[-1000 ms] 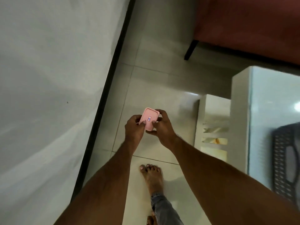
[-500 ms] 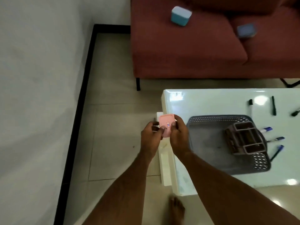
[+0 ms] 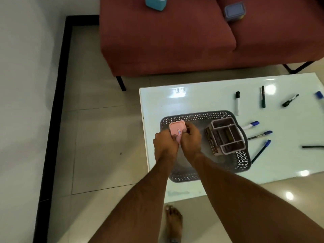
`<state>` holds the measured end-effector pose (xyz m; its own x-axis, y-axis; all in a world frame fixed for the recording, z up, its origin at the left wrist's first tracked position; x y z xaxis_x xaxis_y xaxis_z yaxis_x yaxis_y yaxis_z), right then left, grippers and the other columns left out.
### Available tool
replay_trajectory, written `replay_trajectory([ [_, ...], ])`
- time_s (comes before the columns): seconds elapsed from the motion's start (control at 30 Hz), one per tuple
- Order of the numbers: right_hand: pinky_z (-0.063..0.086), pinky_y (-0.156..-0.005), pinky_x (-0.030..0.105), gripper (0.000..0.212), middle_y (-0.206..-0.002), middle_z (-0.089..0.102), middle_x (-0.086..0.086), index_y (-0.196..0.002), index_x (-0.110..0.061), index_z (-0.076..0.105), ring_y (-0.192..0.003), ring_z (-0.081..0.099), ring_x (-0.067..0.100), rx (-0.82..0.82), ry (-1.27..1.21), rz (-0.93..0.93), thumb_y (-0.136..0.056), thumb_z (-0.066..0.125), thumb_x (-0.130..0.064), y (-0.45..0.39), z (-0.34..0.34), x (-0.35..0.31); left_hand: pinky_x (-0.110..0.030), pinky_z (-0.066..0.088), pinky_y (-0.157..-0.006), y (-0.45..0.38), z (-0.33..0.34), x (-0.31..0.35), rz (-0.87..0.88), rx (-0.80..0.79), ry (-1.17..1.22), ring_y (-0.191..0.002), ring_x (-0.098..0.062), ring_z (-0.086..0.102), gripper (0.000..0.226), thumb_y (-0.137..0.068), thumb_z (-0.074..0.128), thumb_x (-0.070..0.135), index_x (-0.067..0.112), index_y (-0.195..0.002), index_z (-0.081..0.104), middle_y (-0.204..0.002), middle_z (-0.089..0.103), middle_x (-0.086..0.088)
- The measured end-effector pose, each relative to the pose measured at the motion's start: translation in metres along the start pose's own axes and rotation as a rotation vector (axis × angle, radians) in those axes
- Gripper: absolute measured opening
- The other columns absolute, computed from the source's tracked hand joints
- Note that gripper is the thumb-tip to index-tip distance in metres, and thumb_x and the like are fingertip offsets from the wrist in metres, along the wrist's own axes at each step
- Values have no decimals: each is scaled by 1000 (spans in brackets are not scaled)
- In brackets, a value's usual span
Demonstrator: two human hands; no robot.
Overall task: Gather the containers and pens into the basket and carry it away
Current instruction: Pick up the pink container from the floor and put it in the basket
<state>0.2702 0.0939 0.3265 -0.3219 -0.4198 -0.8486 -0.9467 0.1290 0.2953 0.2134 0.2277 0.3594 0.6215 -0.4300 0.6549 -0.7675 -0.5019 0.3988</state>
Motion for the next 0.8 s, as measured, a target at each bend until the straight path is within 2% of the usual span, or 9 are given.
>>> replay_trajectory([
  [0.2, 59, -81, 39, 27, -103, 77, 19, -110, -1, 76, -94, 72, 32, -106, 149, -14, -94, 54, 4, -15, 16, 11, -40, 56, -85, -7, 11, 1, -136, -8, -208, -109, -36, 67, 28, -101, 53, 20, 4, -119, 68, -119, 69, -18],
  [0.33, 61, -84, 48, 26, -102, 78, 18, -110, -2, 76, -94, 72, 33, -146, 208, 49, -92, 57, 1, -22, 25, 23, -40, 56, -85, -12, 17, 0, -161, -44, -290, -111, -35, 67, 26, -103, 51, 17, 3, -119, 65, -120, 68, -18],
  [0.43, 61, -81, 45, 26, -98, 78, 16, -105, -2, 77, -91, 72, 31, -168, 228, 68, -88, 58, 2, -24, 25, 24, -38, 56, -83, -16, 19, 1, -187, -49, -293, -110, -33, 68, 25, -102, 49, 11, 3, -118, 66, -119, 68, -17],
  [0.53, 59, -78, 40, 24, -98, 78, 15, -105, -2, 76, -88, 70, 26, -183, 233, 92, -88, 59, 3, -27, 25, 25, -34, 53, -80, -18, 19, 4, -212, -51, -243, -109, -32, 68, 25, -102, 50, 13, 3, -117, 67, -119, 69, -16],
  [0.67, 58, -74, 38, 22, -94, 77, 13, -102, -3, 75, -86, 72, 28, -212, 232, 84, -86, 61, 2, -28, 23, 22, -37, 57, -87, -19, 18, 6, -230, -55, -233, -110, -33, 68, 25, -102, 54, 19, 5, -118, 67, -120, 69, -16],
  [0.8, 57, -66, 43, 8, -80, 73, 8, -87, -9, 71, -79, 70, 30, -169, 278, 33, -85, 66, -15, -30, 9, 13, -36, 57, -86, -17, 9, 13, -226, -62, -265, -109, -32, 68, 25, -100, 58, 24, 7, -115, 68, -119, 70, -14],
])
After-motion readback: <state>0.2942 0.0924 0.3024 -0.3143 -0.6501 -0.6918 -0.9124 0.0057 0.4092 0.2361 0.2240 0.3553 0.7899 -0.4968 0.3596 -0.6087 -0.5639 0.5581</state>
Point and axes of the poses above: each hand's wrist, its own y-axis away from the middle knuckle, its own z-axis out of the palm, x = y × z, the point moved 9 cm from there along -y, towards the middle knuckle
